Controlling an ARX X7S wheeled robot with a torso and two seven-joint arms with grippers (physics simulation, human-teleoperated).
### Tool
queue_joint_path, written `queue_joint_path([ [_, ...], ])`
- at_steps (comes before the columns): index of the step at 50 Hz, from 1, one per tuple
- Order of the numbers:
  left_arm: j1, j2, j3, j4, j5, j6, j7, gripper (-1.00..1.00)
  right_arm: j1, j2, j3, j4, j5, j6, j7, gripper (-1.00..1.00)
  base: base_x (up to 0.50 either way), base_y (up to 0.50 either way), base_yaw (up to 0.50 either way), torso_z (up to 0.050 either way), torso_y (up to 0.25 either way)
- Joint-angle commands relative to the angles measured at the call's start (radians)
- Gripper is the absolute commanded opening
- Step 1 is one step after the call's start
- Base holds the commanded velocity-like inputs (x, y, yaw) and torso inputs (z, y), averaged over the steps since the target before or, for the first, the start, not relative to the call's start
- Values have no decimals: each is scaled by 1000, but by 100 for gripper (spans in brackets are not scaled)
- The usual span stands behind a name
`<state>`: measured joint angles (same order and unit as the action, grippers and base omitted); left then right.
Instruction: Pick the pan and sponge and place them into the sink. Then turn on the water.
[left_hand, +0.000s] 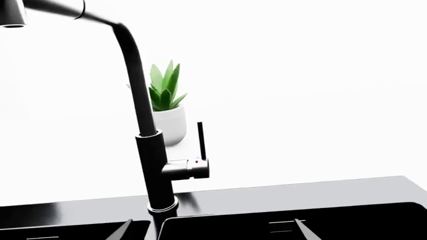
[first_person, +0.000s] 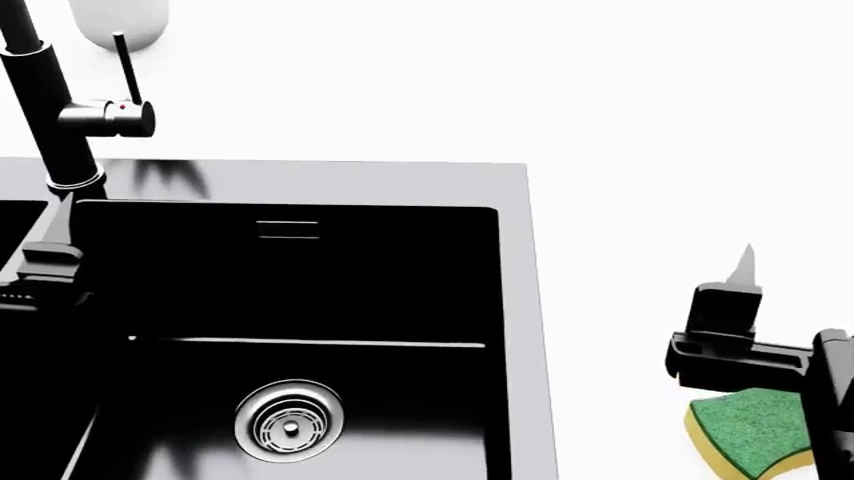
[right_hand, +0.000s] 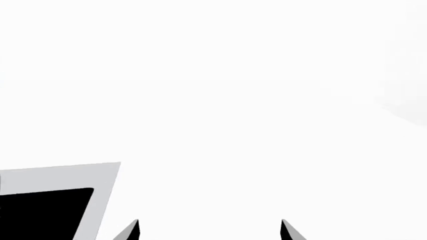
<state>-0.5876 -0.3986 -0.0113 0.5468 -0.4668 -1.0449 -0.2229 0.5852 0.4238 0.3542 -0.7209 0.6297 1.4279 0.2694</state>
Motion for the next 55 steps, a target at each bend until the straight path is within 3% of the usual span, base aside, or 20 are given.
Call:
queue_joint_path([
  [1, -5, -3, 3, -1, -6, -4, -1, 100, 77, -113, 14, 9, 51, 142, 344, 100, 0, 0, 0, 0, 0],
  [2, -4, -2, 8, -4, -3, 0, -1, 100, 85, -110, 17, 25, 148, 142, 468, 100, 0, 0, 0, 0, 0],
  [3, -4, -3, 7, -5, -3, 1, 0, 100, 91, -121, 30, 8, 178, 139, 490, 100, 0, 0, 0, 0, 0],
  [5, -1, -4, 6, -7, -5, 5, 3, 100, 117, -166, 115, 119, 478, 141, 790, 100, 0, 0, 0, 0, 0],
  [7, 3, 0, 14, -10, -2, 14, 3, 100, 132, -201, 110, 136, 616, 140, 1021, 100, 0, 0, 0, 0, 0],
  [10, 18, 1, 15, -9, -1, 25, 4, 100, 122, -259, 23, 166, 577, 102, 1029, 100, 0, 0, 0, 0, 0],
  [12, 24, -5, 6, -8, -6, 27, 9, 100, 100, -295, 35, 204, 573, 72, 1038, 100, 0, 0, 0, 0, 0],
  [20, 35, -2, 9, -28, -2, 52, 14, 100, 83, -305, -13, 225, 470, -23, 1056, 100, 0, 0, 0, 0, 0],
  [21, 29, -3, 15, -27, 1, 53, 14, 100, 52, -294, -77, 220, 385, -98, 1034, 100, 0, 0, 0, 0, 0],
  [25, 25, 0, 11, -32, -4, 49, 12, 100, 1, -334, -43, 258, 375, -185, 1004, 100, 0, 0, 0, 0, 0],
  [42, 34, -2, 2, -26, -18, 47, 10, 100, -65, -301, -35, 345, 273, -323, 976, 100, 0, 0, 0, 0, 0],
  [55, 29, -5, 2, -24, -25, 44, 8, 100, 10, -295, -73, 519, 222, -399, 918, 100, 0, 0, 0, 0, 0],
])
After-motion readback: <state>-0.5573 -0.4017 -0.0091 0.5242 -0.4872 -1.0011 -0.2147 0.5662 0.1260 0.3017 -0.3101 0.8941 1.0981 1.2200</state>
